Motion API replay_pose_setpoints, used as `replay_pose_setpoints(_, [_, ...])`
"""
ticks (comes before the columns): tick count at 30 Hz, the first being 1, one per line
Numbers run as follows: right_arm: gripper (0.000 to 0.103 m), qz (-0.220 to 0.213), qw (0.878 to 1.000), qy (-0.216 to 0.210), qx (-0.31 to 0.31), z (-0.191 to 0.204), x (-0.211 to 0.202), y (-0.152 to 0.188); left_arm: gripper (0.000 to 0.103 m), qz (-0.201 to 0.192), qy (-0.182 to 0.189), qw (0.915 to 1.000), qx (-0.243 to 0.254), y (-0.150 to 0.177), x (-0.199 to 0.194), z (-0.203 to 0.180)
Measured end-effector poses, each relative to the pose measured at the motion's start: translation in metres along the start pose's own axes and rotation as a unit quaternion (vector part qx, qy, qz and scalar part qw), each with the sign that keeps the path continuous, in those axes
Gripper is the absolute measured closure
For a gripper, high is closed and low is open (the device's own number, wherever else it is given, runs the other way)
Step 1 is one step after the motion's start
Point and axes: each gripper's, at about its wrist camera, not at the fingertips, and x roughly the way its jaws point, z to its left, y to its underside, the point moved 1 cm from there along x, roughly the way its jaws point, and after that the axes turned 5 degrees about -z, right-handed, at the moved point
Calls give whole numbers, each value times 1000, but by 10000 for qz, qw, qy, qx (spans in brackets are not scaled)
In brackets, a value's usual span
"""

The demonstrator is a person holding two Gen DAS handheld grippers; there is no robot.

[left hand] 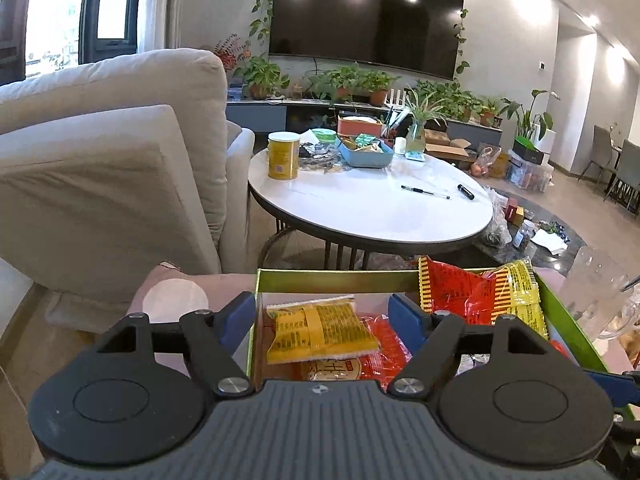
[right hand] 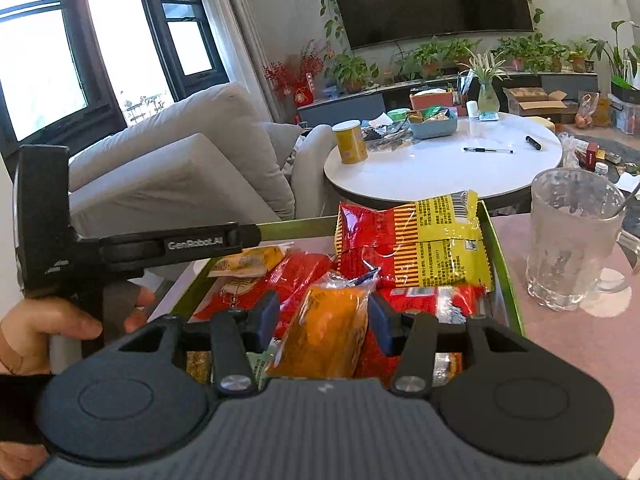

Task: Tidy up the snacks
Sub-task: 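Carry both packets over the green box and release them inside, then withdraw both tools from the box toward the remaining snacks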

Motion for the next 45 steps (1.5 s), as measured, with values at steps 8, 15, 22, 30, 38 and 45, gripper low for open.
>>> replay_pose_setpoints(8, [48,-18,9999,128,115,-4,-4,-1,32,-48,-10,9999,-92,1,-14,6])
replay_pose_setpoints(15, [48,-106,9998,144,49,-2,-17,-3,27,-174,3,9998,-111,5,-45,7])
replay_pose_setpoints(22, [46,-218,9996,176,-18,1,-36,-4,23,-329,8,9995,-26,14,-90,5])
replay_pose_setpoints(30, [45,-294,9991,293,15,-3,-65,5,16,-309,99,9992,238,45,-139,-6])
replay_pose_setpoints(38, [45,-157,9990,405,104,-7,-85,25,16,94,162,9994,300,78,-161,-15])
replay_pose_setpoints(45, [45,-70,9991,418,67,-5,-94,37,16,150,66,9991,393,92,-173,-20])
